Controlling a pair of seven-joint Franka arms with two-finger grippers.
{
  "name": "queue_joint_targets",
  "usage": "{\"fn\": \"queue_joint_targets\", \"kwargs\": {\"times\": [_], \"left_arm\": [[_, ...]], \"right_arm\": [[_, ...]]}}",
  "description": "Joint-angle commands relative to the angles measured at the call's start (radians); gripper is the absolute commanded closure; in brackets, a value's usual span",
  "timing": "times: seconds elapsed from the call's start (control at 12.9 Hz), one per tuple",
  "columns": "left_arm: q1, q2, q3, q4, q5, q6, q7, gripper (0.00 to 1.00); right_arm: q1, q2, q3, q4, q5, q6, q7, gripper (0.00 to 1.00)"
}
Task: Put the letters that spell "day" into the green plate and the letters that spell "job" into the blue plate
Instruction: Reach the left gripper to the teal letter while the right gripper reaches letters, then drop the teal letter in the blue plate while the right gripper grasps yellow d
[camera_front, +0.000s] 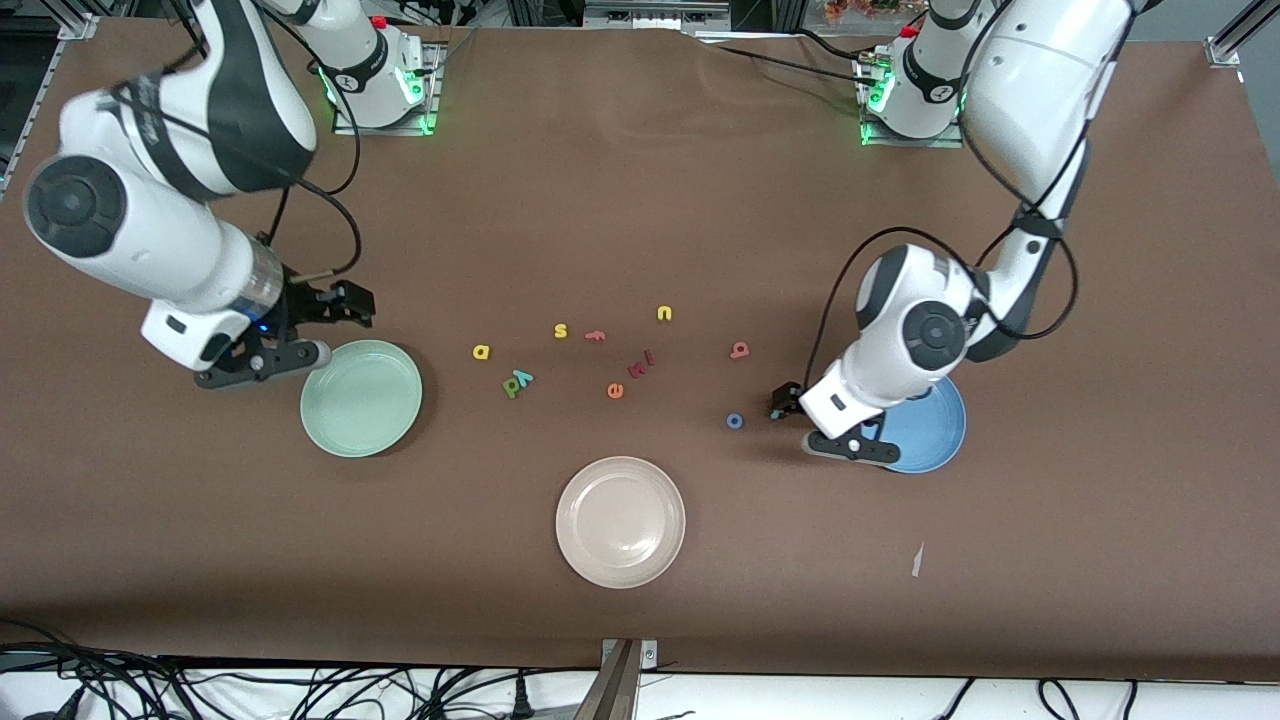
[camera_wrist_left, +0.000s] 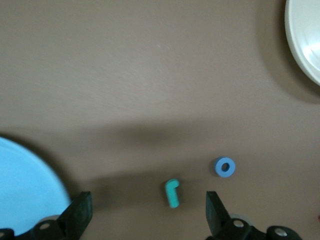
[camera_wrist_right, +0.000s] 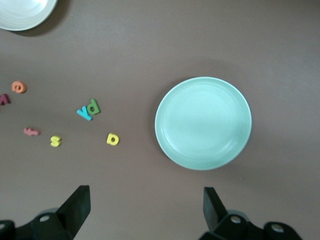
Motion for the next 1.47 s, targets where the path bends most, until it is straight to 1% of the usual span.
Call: {"fn": "queue_joint_targets", "kwargs": {"times": [0.0, 0.08, 0.15, 0.23, 0.31, 0.39, 0.46, 0.54, 0.62, 0.7, 0.77, 0.85, 1.08, 1.16, 1.24, 1.32, 1.39], "left_arm": [[-0.03, 0.046, 0.01, 0.011, 0.003, 0.048, -0.061, 0.0], [-0.034, 0.049, 0.01, 0.007, 0.005, 0.048, -0.086, 0.0], [-0.034, 0.057, 0.01, 0.005, 0.005, 0.048, -0.095, 0.06], [-0.035, 0.062, 0.01, 0.005, 0.006, 0.048, -0.097, 0.21], [-0.043, 0.072, 0.01, 0.005, 0.006, 0.048, -0.098, 0.35], [-0.047, 0.077, 0.013, 0.004, 0.014, 0.048, -0.097, 0.41], [-0.047, 0.077, 0.013, 0.001, 0.02, 0.048, -0.098, 0.48], [-0.051, 0.089, 0.013, 0.001, 0.02, 0.048, -0.098, 0.48], [-0.057, 0.094, 0.013, 0.001, 0.02, 0.048, -0.102, 0.5], [-0.057, 0.092, 0.013, 0.001, 0.02, 0.048, -0.102, 0.69], [-0.057, 0.091, 0.015, 0.001, 0.02, 0.046, -0.102, 0.94], [-0.052, 0.088, 0.015, 0.001, 0.02, 0.043, -0.102, 1.0], [-0.048, 0.077, 0.02, 0.001, 0.021, 0.016, -0.102, 1.0], [-0.046, 0.057, 0.038, 0.004, 0.021, -0.03, -0.097, 1.0], [-0.046, 0.027, 0.056, 0.014, 0.037, -0.097, -0.095, 1.0], [-0.043, 0.002, 0.062, 0.019, 0.087, -0.148, -0.094, 1.0], [-0.029, -0.019, 0.072, 0.021, 0.141, -0.165, -0.094, 1.0]], "right_arm": [[0.001, -0.005, 0.02, -0.105, -0.018, 0.141, 0.053, 0.0], [0.015, 0.012, 0.02, -0.124, -0.018, 0.181, 0.093, 0.0], [0.039, 0.032, 0.02, -0.14, -0.027, 0.224, 0.156, 0.0], [0.042, 0.037, 0.023, -0.185, -0.047, 0.28, 0.206, 0.0], [0.045, 0.038, 0.043, -0.241, -0.062, 0.352, 0.248, 0.0], [0.047, 0.038, 0.073, -0.297, -0.07, 0.417, 0.308, 0.0], [0.05, 0.04, 0.086, -0.349, -0.087, 0.479, 0.39, 0.0], [0.056, 0.04, 0.097, -0.396, -0.113, 0.533, 0.461, 0.0], [0.064, 0.041, 0.101, -0.426, -0.127, 0.566, 0.515, 0.0], [0.07, 0.049, 0.101, -0.44, -0.128, 0.58, 0.549, 0.0], [0.072, 0.06, 0.103, -0.441, -0.128, 0.589, 0.56, 0.0], [0.076, 0.081, 0.103, -0.444, -0.128, 0.616, 0.572, 0.0], [0.085, 0.133, 0.101, -0.472, -0.13, 0.721, 0.586, 0.0], [0.085, 0.155, 0.101, -0.476, -0.131, 0.75, 0.584, 0.0], [0.085, 0.164, 0.101, -0.477, -0.153, 0.77, 0.584, 0.0], [0.087, 0.176, 0.101, -0.477, -0.176, 0.772, 0.586, 0.01], [0.087, 0.181, 0.101, -0.477, -0.188, 0.773, 0.586, 0.04]]}}
